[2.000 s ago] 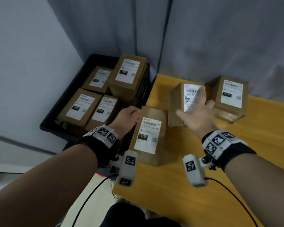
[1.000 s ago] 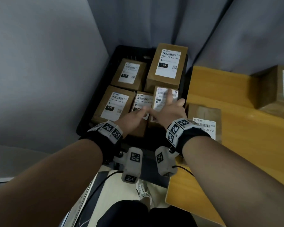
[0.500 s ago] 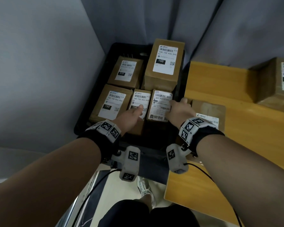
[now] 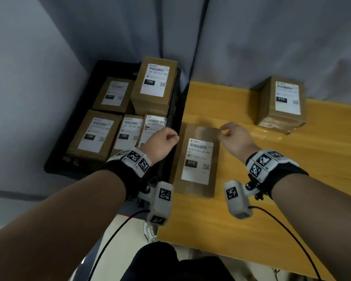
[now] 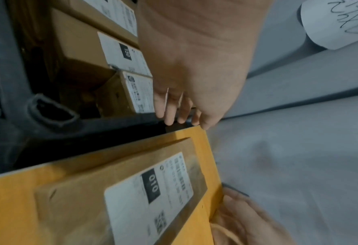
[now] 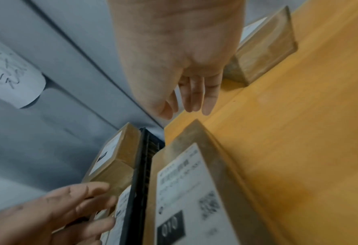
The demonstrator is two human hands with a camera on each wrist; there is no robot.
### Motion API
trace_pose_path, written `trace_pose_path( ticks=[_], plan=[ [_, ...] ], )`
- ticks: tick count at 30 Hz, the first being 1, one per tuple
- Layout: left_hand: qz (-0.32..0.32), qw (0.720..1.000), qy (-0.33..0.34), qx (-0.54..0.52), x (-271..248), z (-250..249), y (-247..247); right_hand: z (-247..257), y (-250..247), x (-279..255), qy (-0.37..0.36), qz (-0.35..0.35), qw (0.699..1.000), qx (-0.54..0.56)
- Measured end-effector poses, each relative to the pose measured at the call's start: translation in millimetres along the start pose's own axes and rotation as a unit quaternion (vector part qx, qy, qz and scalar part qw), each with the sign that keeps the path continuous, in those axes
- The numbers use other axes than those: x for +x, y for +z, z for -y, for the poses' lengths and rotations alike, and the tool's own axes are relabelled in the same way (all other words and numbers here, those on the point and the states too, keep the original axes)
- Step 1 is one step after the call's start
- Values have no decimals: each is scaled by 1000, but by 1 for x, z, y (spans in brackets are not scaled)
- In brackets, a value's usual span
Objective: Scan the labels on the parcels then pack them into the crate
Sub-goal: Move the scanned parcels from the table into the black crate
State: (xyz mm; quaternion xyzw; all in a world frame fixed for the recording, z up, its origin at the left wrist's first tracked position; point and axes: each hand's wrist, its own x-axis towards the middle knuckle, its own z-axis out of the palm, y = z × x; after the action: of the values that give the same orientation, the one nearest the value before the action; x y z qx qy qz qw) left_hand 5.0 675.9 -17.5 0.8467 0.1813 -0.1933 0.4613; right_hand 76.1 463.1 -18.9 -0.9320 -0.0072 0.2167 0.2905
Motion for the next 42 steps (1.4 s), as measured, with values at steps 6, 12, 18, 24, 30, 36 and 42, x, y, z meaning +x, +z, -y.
trace_pose_path(
  ticks=[6, 12, 18, 24, 30, 36, 42],
  plan=[
    [113, 985, -120, 42, 0, 11, 47, -60, 33, -16, 196, 156, 942, 225],
    [62, 982, -157, -88, -5, 9, 66, -54, 51, -26, 152, 182, 908, 345],
    [94, 964, -66, -238, -15, -10, 50, -45, 34, -15, 114, 42, 853, 507],
    [101, 933, -54, -342, -34, -22, 12, 12, 15, -13, -16, 18, 836, 549],
    [-162, 870, -28, -464, -40, 9, -70, 97, 20, 5, -113, 121, 917, 363],
    [-294, 882, -43, -366, -29, 58, -152, 144, 48, 34, -121, 74, 961, 236],
    [-286, 907, -131, -279, 14, 77, -195, 172, 71, 59, -166, 12, 974, 153]
  ],
)
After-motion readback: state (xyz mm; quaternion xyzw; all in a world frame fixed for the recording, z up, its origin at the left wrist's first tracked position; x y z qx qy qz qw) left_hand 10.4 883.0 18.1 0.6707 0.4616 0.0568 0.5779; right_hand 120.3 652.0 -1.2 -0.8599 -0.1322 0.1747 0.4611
